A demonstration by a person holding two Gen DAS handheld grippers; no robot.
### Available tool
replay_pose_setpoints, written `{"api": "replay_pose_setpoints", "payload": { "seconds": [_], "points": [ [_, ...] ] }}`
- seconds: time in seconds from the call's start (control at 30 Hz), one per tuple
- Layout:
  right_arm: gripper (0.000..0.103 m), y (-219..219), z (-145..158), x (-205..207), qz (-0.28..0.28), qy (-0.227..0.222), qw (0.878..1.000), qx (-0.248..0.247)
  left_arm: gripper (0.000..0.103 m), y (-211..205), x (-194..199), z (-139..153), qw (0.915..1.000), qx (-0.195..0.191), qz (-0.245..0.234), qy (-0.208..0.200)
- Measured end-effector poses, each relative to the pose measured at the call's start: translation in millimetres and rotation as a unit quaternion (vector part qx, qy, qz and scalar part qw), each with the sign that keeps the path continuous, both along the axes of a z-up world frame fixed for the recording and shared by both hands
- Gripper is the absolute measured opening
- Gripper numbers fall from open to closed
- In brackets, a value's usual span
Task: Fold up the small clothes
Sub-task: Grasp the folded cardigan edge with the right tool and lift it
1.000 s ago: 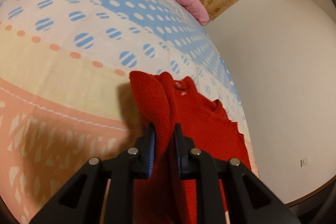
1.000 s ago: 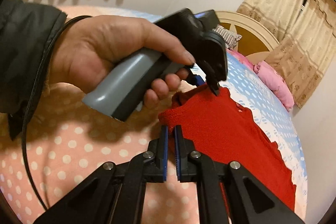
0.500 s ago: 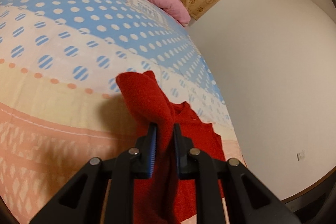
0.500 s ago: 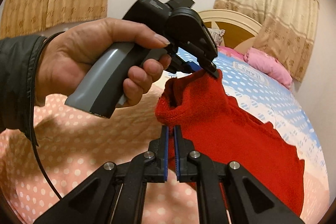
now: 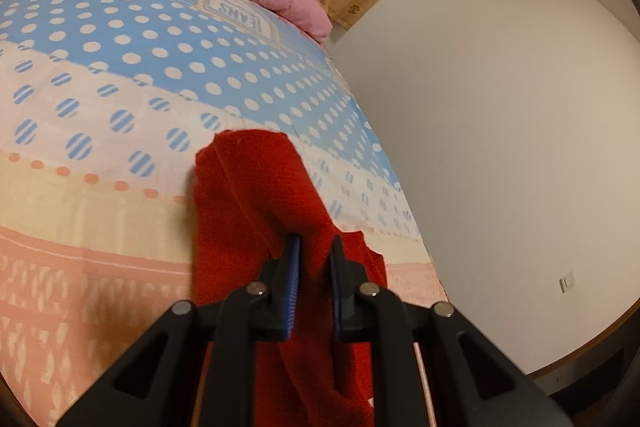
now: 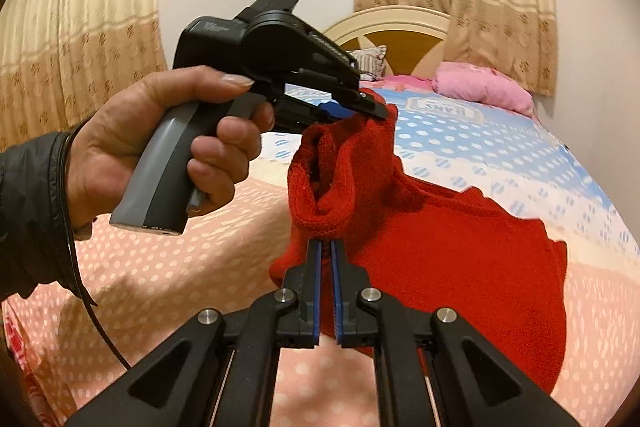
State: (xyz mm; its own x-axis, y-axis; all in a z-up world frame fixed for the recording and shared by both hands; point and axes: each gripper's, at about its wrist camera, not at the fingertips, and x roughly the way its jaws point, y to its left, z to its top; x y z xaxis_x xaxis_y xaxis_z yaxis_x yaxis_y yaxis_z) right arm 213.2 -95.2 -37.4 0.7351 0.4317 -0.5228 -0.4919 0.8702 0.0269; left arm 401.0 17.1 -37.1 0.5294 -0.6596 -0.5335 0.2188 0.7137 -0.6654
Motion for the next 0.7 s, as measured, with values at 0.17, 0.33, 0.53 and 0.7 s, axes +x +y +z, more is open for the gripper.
{"api": "replay_pose_setpoints", "payload": {
  "seconds": [0.17, 0.33, 0.53, 0.7],
  "points": [
    [0.004, -19.3, 0.2, -3.5, -0.012, 0.003, 1.000, 0.019, 0.012, -23.0, -1.2, 5.0, 0.9998, -0.001, -0.020, -0.007],
    [0.004, -48.4, -2.0, -6.8, -0.032, 0.014, 0.998, 0.045, 0.005, -51.6, 0.2, 8.3, 0.9991, -0.008, -0.040, -0.013],
    [0.000, -87.3, -6.9, -4.9, -0.066, 0.038, 0.994, 0.075, 0.005, -94.2, -1.6, 4.3, 0.9971, 0.023, -0.071, -0.016],
    [0.000, -120.4, -22.9, -0.2, -0.086, 0.082, 0.985, 0.122, 0.005, -99.1, -13.9, 10.7, 0.9900, 0.110, -0.071, -0.052]
  ]
}}
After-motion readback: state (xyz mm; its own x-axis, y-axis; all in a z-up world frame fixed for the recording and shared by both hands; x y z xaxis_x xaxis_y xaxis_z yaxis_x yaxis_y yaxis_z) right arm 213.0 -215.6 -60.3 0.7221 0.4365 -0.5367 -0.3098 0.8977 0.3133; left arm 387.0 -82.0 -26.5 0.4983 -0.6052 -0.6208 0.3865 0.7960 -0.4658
